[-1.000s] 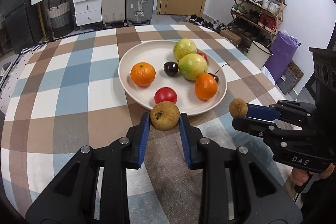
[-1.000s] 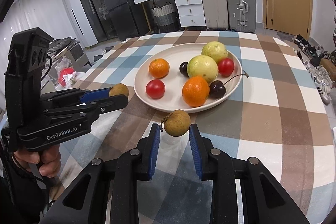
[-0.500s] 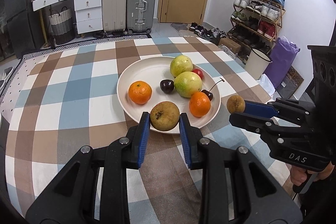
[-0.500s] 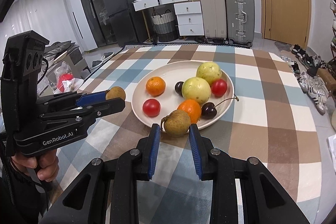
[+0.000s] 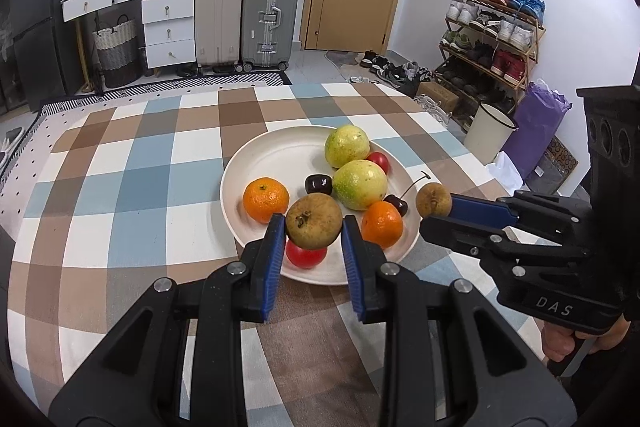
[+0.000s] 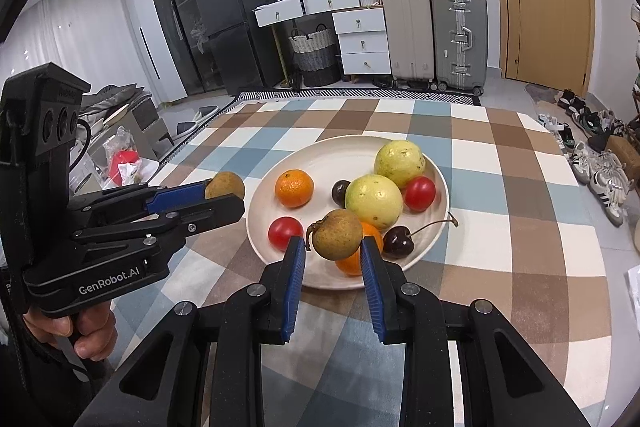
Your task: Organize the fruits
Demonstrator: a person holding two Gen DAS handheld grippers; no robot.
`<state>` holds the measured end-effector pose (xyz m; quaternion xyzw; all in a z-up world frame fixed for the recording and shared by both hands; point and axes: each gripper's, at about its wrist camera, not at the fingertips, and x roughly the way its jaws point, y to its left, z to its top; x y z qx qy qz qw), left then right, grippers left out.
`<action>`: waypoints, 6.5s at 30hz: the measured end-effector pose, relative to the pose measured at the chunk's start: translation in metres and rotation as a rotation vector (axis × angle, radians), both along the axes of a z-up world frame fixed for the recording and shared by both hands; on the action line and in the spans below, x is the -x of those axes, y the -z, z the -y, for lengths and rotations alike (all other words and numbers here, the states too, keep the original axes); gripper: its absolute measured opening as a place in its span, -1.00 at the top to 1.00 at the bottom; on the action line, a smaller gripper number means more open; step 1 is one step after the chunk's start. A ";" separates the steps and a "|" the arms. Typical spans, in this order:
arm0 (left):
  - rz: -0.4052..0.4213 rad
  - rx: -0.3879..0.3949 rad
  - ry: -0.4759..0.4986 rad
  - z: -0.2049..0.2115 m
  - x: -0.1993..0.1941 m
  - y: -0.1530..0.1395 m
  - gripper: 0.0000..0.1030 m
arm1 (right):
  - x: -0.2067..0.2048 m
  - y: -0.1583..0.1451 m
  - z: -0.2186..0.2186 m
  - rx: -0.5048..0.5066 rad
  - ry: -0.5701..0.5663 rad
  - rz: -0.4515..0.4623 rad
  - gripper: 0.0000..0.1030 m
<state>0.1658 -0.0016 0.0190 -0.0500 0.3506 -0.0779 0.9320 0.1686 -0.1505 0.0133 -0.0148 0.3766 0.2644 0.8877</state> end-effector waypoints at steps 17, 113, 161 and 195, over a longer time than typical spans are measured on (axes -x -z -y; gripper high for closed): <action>-0.016 -0.006 -0.011 -0.008 -0.053 0.009 0.51 | -0.051 0.003 0.001 -0.037 0.017 -0.026 0.44; 0.257 -0.004 -0.155 -0.020 0.068 0.023 -0.99 | 0.046 0.005 0.040 -0.085 0.051 0.332 -0.99; 0.271 -0.029 -0.160 -0.021 0.064 0.018 -0.99 | 0.045 0.007 0.039 -0.074 0.052 0.331 -1.00; 0.275 -0.032 -0.163 -0.022 0.064 0.018 -0.99 | 0.045 0.007 0.040 -0.075 0.052 0.329 -1.00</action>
